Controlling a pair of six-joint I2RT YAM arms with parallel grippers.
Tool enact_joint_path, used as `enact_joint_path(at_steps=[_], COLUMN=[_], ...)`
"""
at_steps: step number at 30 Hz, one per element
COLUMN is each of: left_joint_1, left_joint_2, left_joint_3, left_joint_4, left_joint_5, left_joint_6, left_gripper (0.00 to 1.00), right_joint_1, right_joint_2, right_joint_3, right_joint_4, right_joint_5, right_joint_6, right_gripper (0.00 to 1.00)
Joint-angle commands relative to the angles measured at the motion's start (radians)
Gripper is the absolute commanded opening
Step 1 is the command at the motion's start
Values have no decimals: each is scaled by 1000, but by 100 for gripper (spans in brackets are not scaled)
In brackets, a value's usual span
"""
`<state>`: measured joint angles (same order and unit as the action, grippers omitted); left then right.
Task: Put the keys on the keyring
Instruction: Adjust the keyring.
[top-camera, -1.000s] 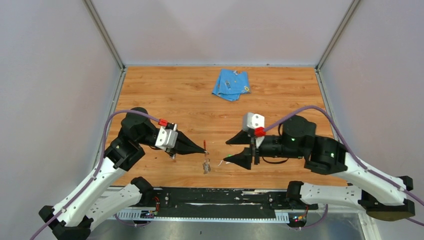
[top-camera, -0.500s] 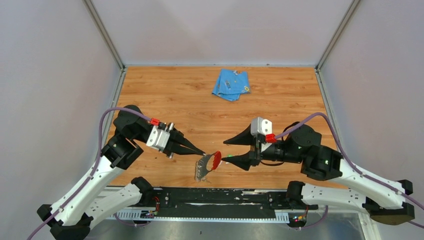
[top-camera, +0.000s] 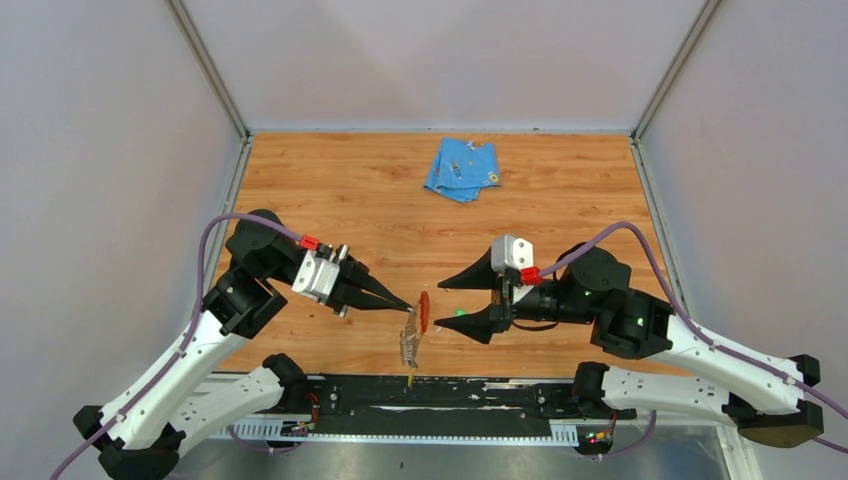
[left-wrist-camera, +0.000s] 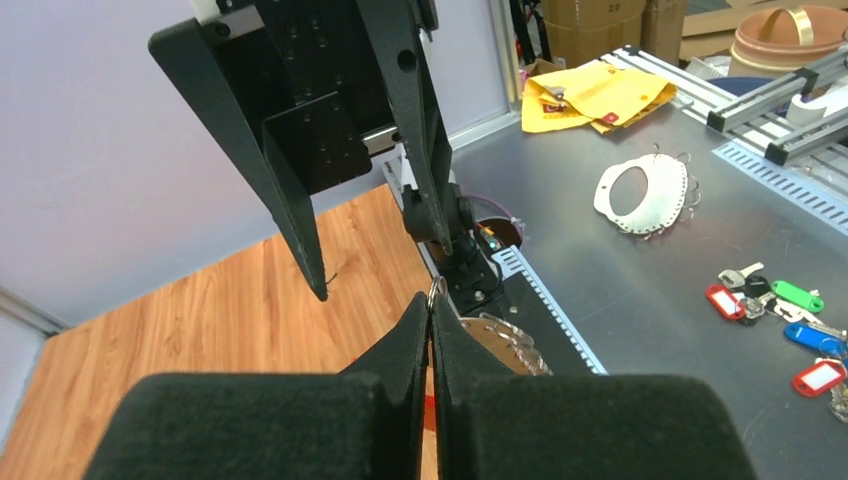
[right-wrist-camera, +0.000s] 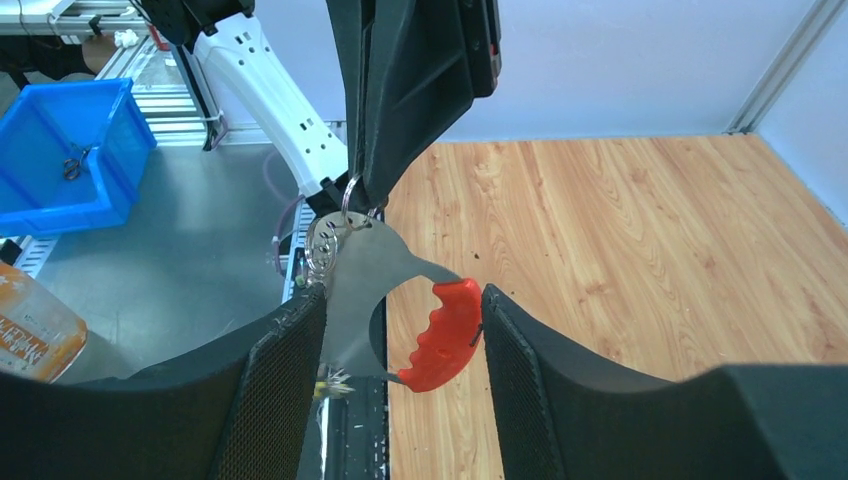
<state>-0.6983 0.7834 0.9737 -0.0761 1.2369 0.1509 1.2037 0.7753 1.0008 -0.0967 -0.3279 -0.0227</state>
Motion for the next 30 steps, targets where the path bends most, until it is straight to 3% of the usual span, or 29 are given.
enact_joint_path(at_steps=[1,6,13,19,23,26,30], left_joint_1=[-10,-10,-10,-10,-10,-10,-19], left_joint_2=[3,4,12,20,37,50,61], left_joint_3=[46,59,94,95,103,116,133], left_joint_4=[7,-79,-381,-400,-409,-434,-534], left_joint_5=[11,-32,-261,-364,-433,-443,-420], left_joint_6=[40,130,421,433,416,427,574], left_gripper=[0,0,0,0,0,0,0], right_joint_1=[-7,-7,-7,-7,-7,-7,-9], right_joint_2=[16,48,127,164,158,157,141], right_joint_3=[18,68,176,199,145,105,84], right_joint_4=[-20,-27,-143,-195,-199,-195,-158], right_joint_5=[-37,-38,-2,111,224,267,237], right_joint_6=[-17,-46,-69,-63,-50,-47,-54], right_gripper=[61,60,50,41,53,57,57])
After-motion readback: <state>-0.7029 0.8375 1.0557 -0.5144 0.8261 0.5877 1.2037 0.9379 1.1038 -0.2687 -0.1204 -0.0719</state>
